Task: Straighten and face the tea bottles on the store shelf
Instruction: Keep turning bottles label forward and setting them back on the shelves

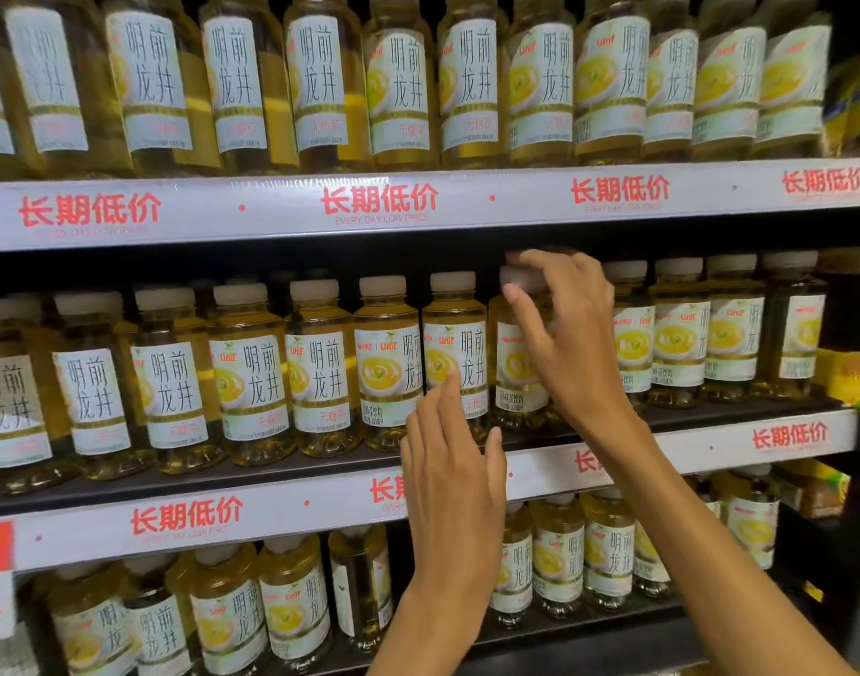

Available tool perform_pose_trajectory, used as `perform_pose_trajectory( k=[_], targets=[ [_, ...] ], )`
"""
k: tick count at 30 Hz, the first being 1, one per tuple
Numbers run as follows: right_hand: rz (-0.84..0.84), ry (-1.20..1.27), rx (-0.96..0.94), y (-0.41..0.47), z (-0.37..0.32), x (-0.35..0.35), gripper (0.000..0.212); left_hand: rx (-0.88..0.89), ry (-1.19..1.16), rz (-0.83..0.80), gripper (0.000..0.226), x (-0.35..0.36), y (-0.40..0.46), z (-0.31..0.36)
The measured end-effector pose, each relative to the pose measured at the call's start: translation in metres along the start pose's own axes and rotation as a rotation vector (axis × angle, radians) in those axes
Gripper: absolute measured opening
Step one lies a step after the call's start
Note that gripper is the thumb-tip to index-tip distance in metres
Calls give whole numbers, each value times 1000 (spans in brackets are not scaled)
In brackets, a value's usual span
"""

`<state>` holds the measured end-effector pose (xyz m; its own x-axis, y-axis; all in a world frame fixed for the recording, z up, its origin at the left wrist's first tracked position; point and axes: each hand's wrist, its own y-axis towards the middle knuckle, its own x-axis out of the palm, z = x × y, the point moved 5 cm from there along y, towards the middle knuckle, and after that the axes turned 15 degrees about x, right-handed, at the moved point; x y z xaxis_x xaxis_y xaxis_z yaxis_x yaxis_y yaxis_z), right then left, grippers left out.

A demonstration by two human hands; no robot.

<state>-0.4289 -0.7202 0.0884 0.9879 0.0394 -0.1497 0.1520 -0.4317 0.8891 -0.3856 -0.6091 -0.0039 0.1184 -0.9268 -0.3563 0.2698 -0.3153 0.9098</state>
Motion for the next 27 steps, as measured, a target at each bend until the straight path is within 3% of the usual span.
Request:
perform_pose_trajectory(
  k=[6,9,14,18,21,27],
  targets=[
    [-75,355,141,-13,7,-14,45,10,-73,-39,58,2,-3,-1],
    [-160,378,269,-16,11,-9,43,16,-98,-34,58,2,-5,-3],
    [-186,396,234,-31,1,-14,41,11,-232,-99,65,4,-10,-5],
    [-123,604,326,-40,-10,-32,34,33,-401,-160,75,-2,-12,1],
    [-169,762,399,-44,-19,-43,29,11,-581,-211,82,-9,-13,7],
    [-328,906,548,-65,-26,-43,35,-151,-853,-123,53,-23,-32,12]
  ],
)
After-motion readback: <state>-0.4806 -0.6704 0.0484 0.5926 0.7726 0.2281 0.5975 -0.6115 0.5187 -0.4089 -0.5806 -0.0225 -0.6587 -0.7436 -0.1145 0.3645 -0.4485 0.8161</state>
